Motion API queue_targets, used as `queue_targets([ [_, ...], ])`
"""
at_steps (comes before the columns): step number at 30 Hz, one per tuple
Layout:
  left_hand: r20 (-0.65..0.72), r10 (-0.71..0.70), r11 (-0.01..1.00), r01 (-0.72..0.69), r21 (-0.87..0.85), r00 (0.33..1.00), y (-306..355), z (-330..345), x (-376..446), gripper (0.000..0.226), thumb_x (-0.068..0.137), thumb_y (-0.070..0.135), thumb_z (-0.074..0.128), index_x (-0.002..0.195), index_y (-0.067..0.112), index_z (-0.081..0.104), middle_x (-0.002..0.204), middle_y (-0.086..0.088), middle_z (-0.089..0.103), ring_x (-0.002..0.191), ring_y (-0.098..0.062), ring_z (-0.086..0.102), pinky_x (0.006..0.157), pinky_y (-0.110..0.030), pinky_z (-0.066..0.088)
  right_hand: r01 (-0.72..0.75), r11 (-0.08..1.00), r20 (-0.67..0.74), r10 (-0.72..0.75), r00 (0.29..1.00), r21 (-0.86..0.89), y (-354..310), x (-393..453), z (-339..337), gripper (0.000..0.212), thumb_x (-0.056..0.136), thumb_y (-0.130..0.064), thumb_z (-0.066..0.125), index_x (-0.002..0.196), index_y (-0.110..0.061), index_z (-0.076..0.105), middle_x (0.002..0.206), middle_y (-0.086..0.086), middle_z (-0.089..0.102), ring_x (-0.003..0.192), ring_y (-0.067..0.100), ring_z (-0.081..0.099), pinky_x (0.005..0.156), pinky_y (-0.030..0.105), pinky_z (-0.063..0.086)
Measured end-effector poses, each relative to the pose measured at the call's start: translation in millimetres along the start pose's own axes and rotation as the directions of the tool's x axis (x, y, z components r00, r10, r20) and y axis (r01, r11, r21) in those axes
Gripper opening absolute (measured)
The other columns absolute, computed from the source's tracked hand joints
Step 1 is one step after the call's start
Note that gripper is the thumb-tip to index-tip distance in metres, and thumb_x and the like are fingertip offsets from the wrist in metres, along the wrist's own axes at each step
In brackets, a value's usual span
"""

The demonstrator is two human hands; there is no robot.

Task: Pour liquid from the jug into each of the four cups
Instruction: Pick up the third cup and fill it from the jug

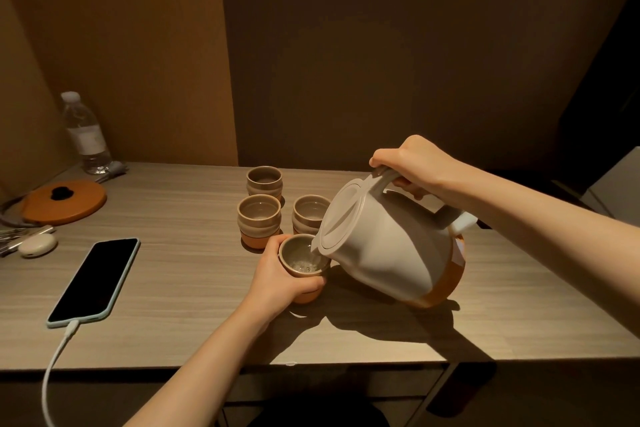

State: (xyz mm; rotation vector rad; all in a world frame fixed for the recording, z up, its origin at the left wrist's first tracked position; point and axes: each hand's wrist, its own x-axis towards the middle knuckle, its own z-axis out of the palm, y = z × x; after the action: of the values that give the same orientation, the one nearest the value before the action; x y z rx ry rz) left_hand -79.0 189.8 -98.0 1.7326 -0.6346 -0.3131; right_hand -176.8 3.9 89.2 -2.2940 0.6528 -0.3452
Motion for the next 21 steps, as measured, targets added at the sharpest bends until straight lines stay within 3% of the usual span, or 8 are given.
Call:
queue_targets([
  [13,-0.004,-0.014,1.0,0.014,-0.003,1.0,-2.1,1.0,-1.0,0.085,0.049,0.014,0.093,0.12,0.023,0.048,0.106,0.013,0.06,0.097,0.003,0.056,0.074,-0.01,0.041,0.01,1.0,-0.012,-0.01,1.0,0.026,3.0,-2.6,-0.9,0.046,0.09,-0.031,0.058,0.049,-0.011,0.051,0.036,-0.006,0.042,0.036,0.01,0.037,0.045,0.024,0.034],
  [21,-0.017,0.017,1.0,-0.017,0.006,1.0,8.7,-1.7,-2.4,0.081,0.048,0.017,0.094,0.115,0.029,0.049,0.109,0.013,0.058,0.1,0.0,0.055,0.076,-0.013,0.042,0.0,0.959,-0.05,0.014,0.999,0.283,24.0,-12.1,-10.1,0.042,0.089,-0.028,0.059,0.051,-0.013,0.05,0.046,0.002,0.039,0.043,0.015,0.031,0.046,0.028,0.028],
])
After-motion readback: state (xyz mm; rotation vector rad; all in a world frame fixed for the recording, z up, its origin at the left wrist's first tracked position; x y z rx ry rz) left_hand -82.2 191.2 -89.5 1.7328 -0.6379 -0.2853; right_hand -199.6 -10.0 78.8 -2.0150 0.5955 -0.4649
